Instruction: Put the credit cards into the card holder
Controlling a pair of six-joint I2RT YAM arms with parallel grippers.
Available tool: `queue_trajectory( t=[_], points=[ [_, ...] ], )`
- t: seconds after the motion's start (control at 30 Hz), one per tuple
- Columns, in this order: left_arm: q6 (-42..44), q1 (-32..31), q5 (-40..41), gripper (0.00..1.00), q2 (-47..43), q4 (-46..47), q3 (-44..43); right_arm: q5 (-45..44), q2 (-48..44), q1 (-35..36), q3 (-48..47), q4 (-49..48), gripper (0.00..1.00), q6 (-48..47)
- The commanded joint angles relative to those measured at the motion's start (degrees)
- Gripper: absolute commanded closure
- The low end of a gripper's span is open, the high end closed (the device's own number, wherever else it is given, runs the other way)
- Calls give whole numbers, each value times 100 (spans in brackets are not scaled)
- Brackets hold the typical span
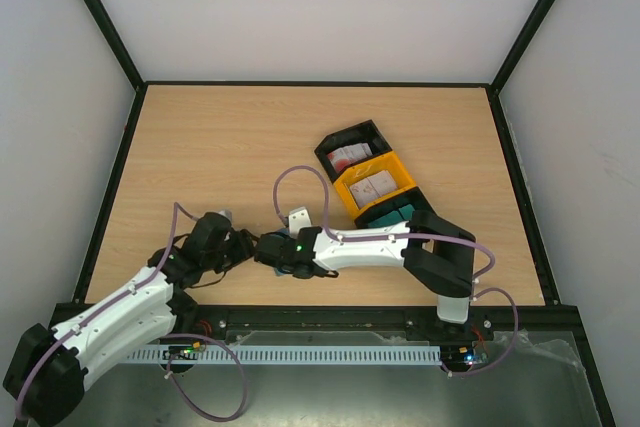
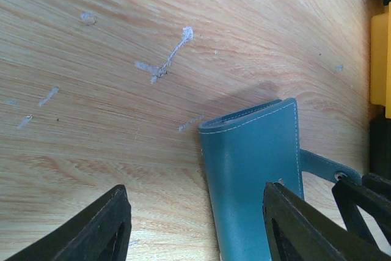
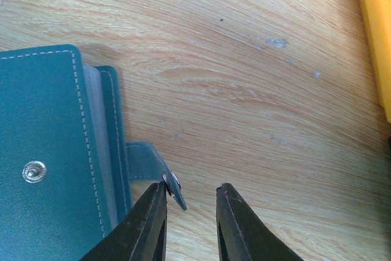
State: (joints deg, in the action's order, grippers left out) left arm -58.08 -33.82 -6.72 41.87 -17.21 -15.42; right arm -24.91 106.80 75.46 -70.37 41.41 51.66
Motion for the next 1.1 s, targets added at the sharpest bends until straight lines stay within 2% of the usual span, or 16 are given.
queue_trajectory(
  t=[0.0, 0.1, 0.5, 0.8, 0.87, 1.0, 1.07],
  points=[
    [53, 33, -91, 40, -53, -5, 92, 112, -240, 16, 198, -387, 81, -6],
    [61, 28, -139, 42, -88, -33, 85, 265, -322, -34, 405, -655, 86, -15],
    [44, 32, -141, 44, -135, -100, 114, 602, -852, -258, 650, -1091, 81, -123],
    [60, 29, -171, 44, -52, -37, 157, 999, -716, -392, 768, -1213, 83, -282],
    [61, 38, -193, 44, -42, -16, 179, 1097, -723, -392, 760, -1257, 79, -341],
    [65, 25, -223, 44, -16, 32, 206, 1181, -874, -390, 750, -1407, 63, -440],
    [61, 32, -233, 44, -10, 44, 210, 1182, -886, -392, 671, -1379, 61, -513]
  ],
)
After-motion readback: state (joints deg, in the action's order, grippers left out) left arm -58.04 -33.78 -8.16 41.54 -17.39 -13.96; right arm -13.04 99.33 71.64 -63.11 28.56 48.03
